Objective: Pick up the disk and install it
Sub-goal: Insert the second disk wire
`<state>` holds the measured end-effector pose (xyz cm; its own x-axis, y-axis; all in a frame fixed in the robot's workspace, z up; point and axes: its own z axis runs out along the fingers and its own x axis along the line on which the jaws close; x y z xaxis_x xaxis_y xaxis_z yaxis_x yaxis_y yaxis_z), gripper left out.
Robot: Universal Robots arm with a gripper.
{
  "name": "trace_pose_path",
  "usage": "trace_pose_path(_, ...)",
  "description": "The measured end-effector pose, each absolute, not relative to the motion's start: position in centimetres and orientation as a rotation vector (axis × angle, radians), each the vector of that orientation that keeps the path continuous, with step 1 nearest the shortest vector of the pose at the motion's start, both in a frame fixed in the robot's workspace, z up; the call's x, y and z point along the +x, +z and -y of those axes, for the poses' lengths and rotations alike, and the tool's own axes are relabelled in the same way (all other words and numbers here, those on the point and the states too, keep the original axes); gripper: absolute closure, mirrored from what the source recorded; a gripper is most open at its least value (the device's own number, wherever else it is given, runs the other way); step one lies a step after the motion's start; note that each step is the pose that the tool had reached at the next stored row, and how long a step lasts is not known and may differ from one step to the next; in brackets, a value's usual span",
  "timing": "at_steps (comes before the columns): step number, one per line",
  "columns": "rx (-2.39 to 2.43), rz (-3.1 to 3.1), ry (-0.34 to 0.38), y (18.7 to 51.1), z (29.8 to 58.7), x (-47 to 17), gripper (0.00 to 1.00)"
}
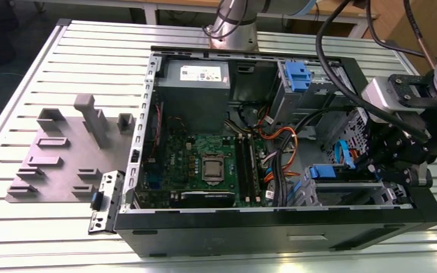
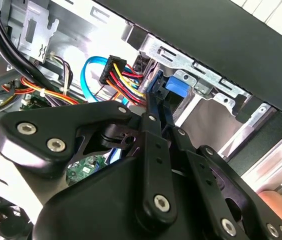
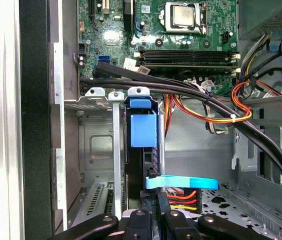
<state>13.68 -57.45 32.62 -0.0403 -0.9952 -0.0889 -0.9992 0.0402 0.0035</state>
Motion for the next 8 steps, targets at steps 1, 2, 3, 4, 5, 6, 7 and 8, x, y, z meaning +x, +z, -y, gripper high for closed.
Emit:
trace_pose_path(1, -2.132, -2.220, 0.099, 32.60, 57.45, 13.68, 0.84)
trace_pose_path(2, -2.132, -2.220, 0.099, 32.60, 57.45, 13.67, 0.84)
trace_pose_path(3, -2.132, -2.220, 0.099, 32.60, 57.45, 13.67, 0.84)
trace_pose_path(4, -2.132, -2.219, 0.100, 32.57, 57.44, 13.67, 0.84)
trace_pose_path(5, -2.131, -2.219, 0.102, 32.49, 57.44, 13.67, 0.83)
trace_pose_path(6, -2.131, -2.219, 0.101, 32.50, 57.44, 13.67, 0.77)
trace_pose_path(7, -2.132, -2.219, 0.100, 32.54, 57.45, 13.67, 0.77)
trace_pose_path(8, -2.132, -2.220, 0.100, 32.58, 57.45, 13.67, 0.70)
